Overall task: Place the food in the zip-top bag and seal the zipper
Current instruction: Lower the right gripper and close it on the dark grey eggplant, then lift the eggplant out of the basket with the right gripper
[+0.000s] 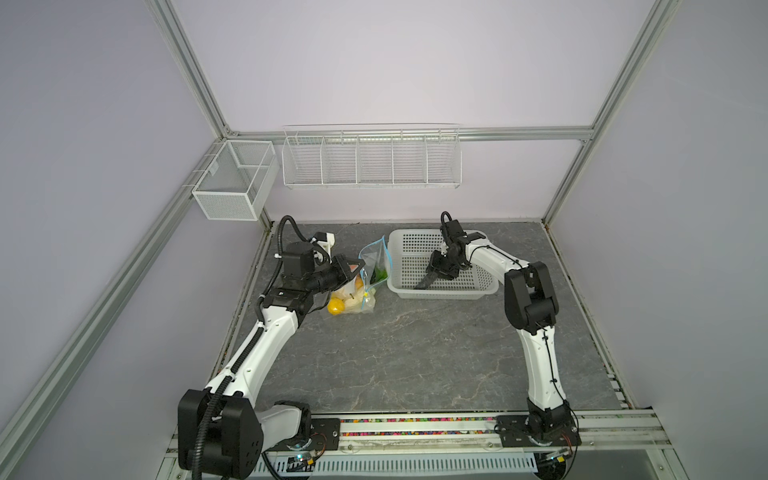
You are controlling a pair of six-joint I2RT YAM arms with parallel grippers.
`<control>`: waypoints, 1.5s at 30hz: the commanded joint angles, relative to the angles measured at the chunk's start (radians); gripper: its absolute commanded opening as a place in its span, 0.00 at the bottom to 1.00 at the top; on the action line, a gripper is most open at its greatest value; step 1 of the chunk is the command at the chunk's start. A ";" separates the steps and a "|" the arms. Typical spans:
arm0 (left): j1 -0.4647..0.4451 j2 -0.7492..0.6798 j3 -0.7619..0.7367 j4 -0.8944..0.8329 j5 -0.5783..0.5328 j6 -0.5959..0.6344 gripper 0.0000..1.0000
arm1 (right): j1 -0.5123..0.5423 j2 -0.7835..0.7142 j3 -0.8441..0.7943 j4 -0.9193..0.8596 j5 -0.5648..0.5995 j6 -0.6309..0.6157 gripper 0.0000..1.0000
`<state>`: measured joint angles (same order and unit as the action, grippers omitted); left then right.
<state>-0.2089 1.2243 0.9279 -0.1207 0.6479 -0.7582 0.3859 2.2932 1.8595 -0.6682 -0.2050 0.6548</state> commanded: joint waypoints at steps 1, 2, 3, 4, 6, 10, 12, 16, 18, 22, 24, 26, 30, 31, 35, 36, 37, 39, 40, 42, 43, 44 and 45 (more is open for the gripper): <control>0.008 -0.004 -0.004 0.017 -0.004 0.008 0.00 | -0.009 0.037 0.014 -0.009 0.004 0.001 0.48; 0.008 -0.004 -0.004 0.017 -0.002 0.008 0.00 | -0.010 0.040 0.019 -0.009 0.001 0.004 0.47; 0.010 -0.006 -0.004 0.016 -0.003 0.008 0.00 | -0.011 0.043 0.024 -0.007 0.000 0.005 0.46; 0.010 -0.005 -0.004 0.018 -0.004 0.009 0.00 | -0.012 0.043 0.028 -0.006 -0.002 0.007 0.46; 0.009 -0.004 -0.006 0.016 -0.004 0.008 0.00 | -0.013 0.047 0.037 0.001 -0.007 0.011 0.46; 0.011 -0.003 -0.006 0.017 -0.002 0.007 0.00 | -0.025 0.055 0.048 0.015 -0.038 0.026 0.45; 0.010 -0.003 -0.006 0.017 -0.002 0.010 0.00 | -0.030 0.057 0.047 0.026 -0.057 0.039 0.43; 0.010 -0.003 -0.008 0.016 -0.005 0.009 0.00 | -0.039 0.058 0.046 0.043 -0.085 0.059 0.40; 0.010 0.000 -0.011 0.015 -0.006 0.009 0.00 | -0.046 0.053 0.040 0.061 -0.105 0.076 0.38; 0.011 0.003 -0.005 0.016 -0.009 0.005 0.00 | -0.062 0.028 0.009 0.120 -0.134 0.103 0.35; 0.012 0.006 0.001 0.013 -0.011 0.006 0.00 | -0.070 0.016 0.003 0.132 -0.131 0.106 0.34; 0.012 0.006 0.005 0.007 -0.013 0.005 0.00 | -0.077 0.011 0.001 0.142 -0.132 0.110 0.33; 0.012 -0.006 0.000 0.001 -0.023 0.006 0.00 | -0.087 -0.013 -0.007 0.161 -0.117 0.114 0.33; 0.012 -0.011 -0.007 0.002 -0.030 0.005 0.00 | -0.089 -0.026 -0.018 0.175 -0.113 0.115 0.33; 0.011 -0.010 -0.006 0.005 -0.032 0.001 0.00 | -0.095 -0.075 -0.056 0.217 -0.081 0.103 0.32; 0.011 -0.007 0.001 0.000 -0.029 0.001 0.00 | -0.100 -0.085 -0.068 0.228 -0.079 0.102 0.32; 0.011 -0.005 0.006 -0.003 -0.027 0.003 0.00 | -0.102 -0.094 -0.080 0.243 -0.079 0.103 0.32; 0.011 -0.004 0.013 -0.006 -0.031 0.003 0.00 | -0.107 -0.108 -0.096 0.256 -0.079 0.100 0.32; 0.012 -0.001 0.016 -0.009 -0.031 0.003 0.00 | -0.111 -0.117 -0.103 0.263 -0.081 0.098 0.32; 0.012 0.002 0.020 -0.010 -0.033 0.000 0.00 | -0.114 -0.131 -0.119 0.282 -0.082 0.094 0.32; 0.011 0.004 0.020 -0.008 -0.033 -0.003 0.00 | -0.116 -0.137 -0.124 0.287 -0.085 0.093 0.32; 0.011 0.004 0.020 -0.007 -0.034 -0.003 0.00 | -0.117 -0.143 -0.126 0.289 -0.084 0.088 0.32; 0.012 0.006 0.020 -0.008 -0.036 -0.004 0.00 | -0.119 -0.151 -0.128 0.289 -0.082 0.082 0.32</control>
<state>-0.2031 1.2247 0.9272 -0.1287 0.6254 -0.7589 0.2752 2.1918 1.7531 -0.4133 -0.2993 0.7467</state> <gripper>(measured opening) 0.047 0.317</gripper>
